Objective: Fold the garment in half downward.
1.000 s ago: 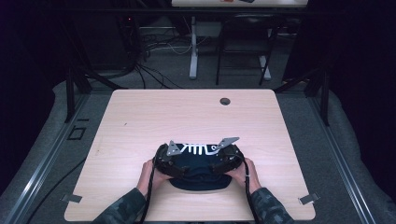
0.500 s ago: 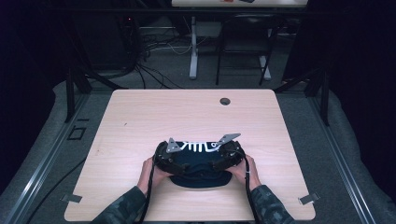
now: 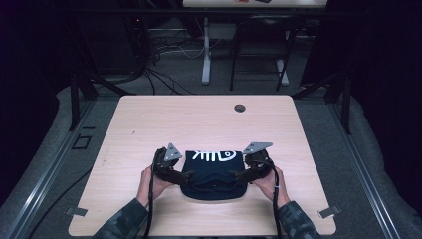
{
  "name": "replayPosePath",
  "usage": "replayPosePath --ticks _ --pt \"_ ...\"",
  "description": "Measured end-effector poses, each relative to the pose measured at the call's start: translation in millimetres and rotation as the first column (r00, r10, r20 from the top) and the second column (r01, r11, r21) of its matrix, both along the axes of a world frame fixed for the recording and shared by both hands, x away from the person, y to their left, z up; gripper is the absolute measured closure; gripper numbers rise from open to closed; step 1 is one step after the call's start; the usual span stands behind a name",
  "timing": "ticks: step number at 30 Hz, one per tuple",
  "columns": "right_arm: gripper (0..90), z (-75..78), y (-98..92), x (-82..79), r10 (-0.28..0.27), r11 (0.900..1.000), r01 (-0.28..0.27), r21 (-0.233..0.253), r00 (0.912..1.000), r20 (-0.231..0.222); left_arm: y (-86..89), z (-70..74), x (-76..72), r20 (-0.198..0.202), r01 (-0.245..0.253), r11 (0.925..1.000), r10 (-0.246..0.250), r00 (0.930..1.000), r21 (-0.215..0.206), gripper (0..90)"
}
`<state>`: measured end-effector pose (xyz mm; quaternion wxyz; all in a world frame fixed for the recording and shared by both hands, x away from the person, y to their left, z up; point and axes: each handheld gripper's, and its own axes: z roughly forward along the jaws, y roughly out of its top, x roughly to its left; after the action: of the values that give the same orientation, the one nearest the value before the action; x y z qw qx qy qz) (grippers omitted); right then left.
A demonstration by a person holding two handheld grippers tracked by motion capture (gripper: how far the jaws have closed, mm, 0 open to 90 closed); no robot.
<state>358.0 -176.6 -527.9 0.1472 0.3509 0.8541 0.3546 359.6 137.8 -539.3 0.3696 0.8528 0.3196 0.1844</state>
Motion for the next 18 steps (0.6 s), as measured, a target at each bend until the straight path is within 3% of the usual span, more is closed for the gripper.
replayPosePath --ticks 6,9,18 --pt "4.6 5.2 -19.9 -13.6 -0.033 0.999 0.033 0.024 0.9994 0.008 16.7 -1.0 -6.2 0.0 -0.03 0.9995 0.03 0.9995 0.006 1.7" --pt "4.9 4.5 -28.6 -18.6 -0.047 0.999 0.047 0.011 0.9989 0.009 24.9 -3.3 -9.3 -0.009 -0.044 0.999 0.044 0.999 0.01 1.3" --pt "5.7 -11.5 -54.3 -27.6 -0.105 0.994 0.105 0.013 0.9945 -0.01 45.7 -14.5 -17.5 -0.032 -0.087 0.996 0.088 0.9956 0.022 1.0"
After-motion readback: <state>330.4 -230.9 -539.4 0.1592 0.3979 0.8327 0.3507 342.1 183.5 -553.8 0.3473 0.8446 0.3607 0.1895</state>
